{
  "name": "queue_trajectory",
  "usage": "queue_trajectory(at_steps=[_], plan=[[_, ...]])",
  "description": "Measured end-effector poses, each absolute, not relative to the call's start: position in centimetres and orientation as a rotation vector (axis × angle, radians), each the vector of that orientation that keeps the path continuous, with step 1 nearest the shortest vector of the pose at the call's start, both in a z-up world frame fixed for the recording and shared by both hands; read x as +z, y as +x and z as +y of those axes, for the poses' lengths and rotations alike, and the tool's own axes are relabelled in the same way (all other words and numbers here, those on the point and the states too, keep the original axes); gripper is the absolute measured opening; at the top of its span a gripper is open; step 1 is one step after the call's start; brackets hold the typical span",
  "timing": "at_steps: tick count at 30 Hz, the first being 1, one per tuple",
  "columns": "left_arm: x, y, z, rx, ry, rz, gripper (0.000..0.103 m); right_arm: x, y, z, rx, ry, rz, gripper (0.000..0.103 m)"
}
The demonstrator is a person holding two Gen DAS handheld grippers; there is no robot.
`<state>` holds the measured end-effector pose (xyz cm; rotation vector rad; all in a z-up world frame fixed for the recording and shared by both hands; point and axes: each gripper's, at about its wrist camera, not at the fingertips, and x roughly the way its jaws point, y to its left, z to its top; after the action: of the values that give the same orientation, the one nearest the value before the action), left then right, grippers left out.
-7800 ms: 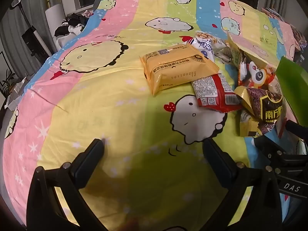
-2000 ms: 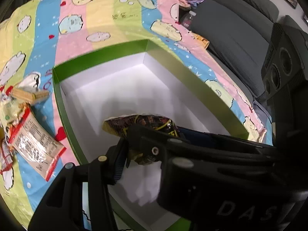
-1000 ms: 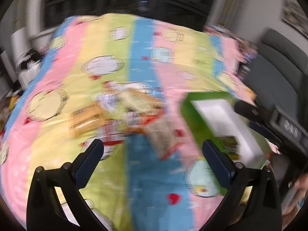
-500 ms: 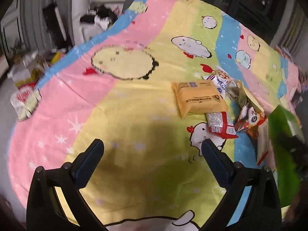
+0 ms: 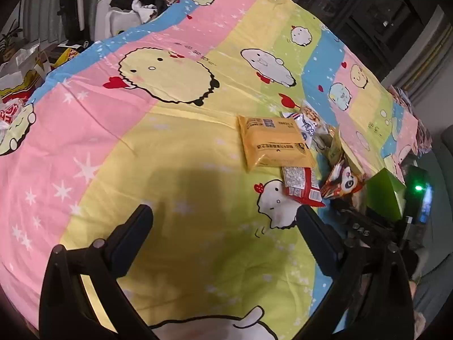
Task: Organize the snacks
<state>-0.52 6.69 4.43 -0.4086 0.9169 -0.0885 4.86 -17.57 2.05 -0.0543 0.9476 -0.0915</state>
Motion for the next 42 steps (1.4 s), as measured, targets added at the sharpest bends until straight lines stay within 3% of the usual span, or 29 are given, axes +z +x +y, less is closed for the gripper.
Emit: queue_trajectory(at_steps=[3,12,23,33,38,42], plan=[[4.4,-0.4,6.7,-0.082,-0.392,0.910,0.101,2.0,4.7,-17.4,-0.052,-0.044,0.936,0.068],[4.6,-0.5,6.9,-0.085,-0.390,0.900,0.101,3.8,2.4,-16.8,0.088,0.056,0.954,0.060],[4.7,-0.5,7.3,-0.074,-0.400,0.894,0.101,5.9,-1.4,-15.0,0.369,0.193,1.002,0.060],[4.5,-0.5,6.5,-0.086,-0.369,0.901,0.101,4.7,-1.6,-12.5,0.406,0.102,1.091,0.060],[4.8,-0.7,6.2,-0.143,-0.391,0.891,0.101,6.5,-2.1,-14.6,0.402,0.159,1.042,0.083],[5.2,-1.0,5.4,-0.202,-0.399,0.874,0.101,8.7,-2.9,-17.5,0.373,0.245,0.952,0.084]])
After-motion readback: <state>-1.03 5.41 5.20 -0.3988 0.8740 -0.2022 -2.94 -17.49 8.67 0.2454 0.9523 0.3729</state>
